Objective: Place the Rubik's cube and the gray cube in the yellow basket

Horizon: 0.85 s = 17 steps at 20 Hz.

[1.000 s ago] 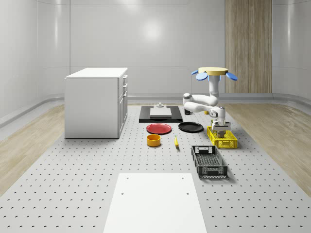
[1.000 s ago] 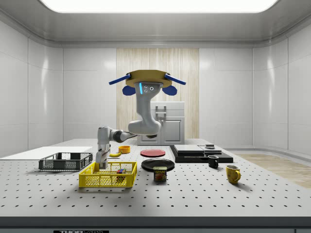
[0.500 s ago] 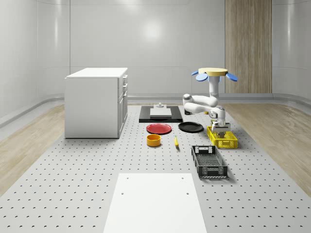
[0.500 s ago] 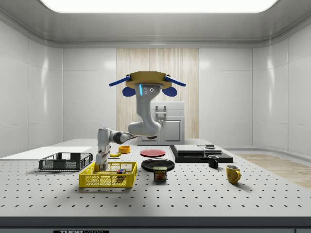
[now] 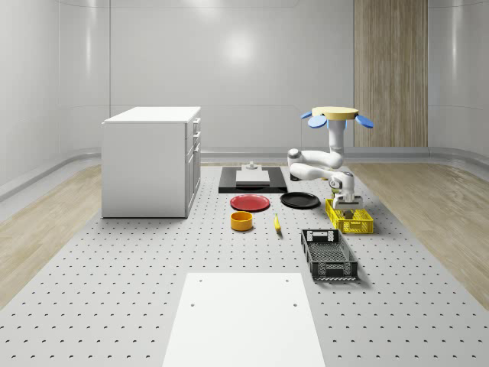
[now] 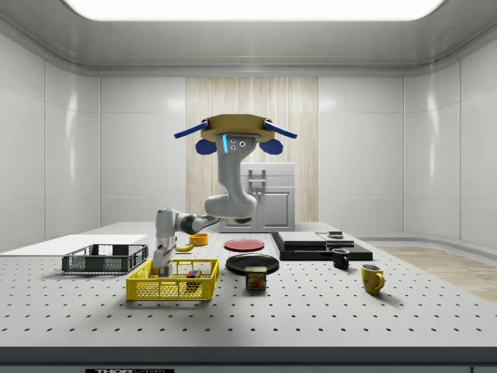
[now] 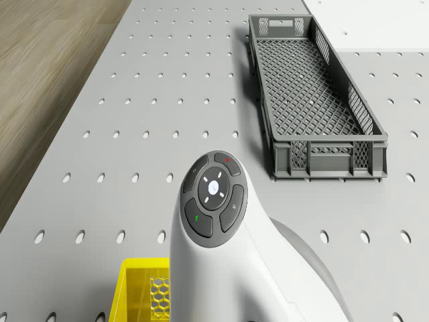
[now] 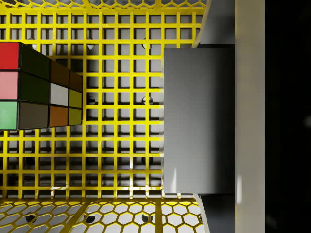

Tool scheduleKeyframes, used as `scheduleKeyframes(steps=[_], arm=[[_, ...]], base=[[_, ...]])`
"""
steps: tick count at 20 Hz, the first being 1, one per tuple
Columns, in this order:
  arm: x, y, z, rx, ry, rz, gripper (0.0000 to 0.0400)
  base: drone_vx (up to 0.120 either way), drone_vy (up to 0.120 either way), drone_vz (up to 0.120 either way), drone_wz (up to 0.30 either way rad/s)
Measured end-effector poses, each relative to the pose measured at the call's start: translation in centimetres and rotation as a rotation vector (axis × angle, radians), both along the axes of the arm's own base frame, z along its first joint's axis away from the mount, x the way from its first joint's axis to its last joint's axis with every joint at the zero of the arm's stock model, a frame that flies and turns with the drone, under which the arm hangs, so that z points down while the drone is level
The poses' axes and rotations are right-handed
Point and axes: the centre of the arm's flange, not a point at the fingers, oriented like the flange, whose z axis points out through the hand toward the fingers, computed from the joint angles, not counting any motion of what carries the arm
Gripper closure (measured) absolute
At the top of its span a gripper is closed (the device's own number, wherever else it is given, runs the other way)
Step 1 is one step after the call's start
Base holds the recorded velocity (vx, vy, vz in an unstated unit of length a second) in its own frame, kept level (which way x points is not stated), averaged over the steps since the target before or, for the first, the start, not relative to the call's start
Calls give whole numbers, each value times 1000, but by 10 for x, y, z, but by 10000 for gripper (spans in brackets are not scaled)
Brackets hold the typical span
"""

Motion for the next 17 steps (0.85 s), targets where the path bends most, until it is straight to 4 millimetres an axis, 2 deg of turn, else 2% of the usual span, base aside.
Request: scheduleKeyframes(steps=[3, 6, 10, 17], arm=[[0, 0, 2, 0, 0, 0, 77], [0, 0, -2, 0, 0, 0, 36], [0, 0, -15, 0, 0, 0, 13], [0, 0, -27, 0, 0, 0, 3]], base=[[0, 0, 0, 0], [0, 0, 0, 0], [0, 0, 0, 0], [0, 0, 0, 0]])
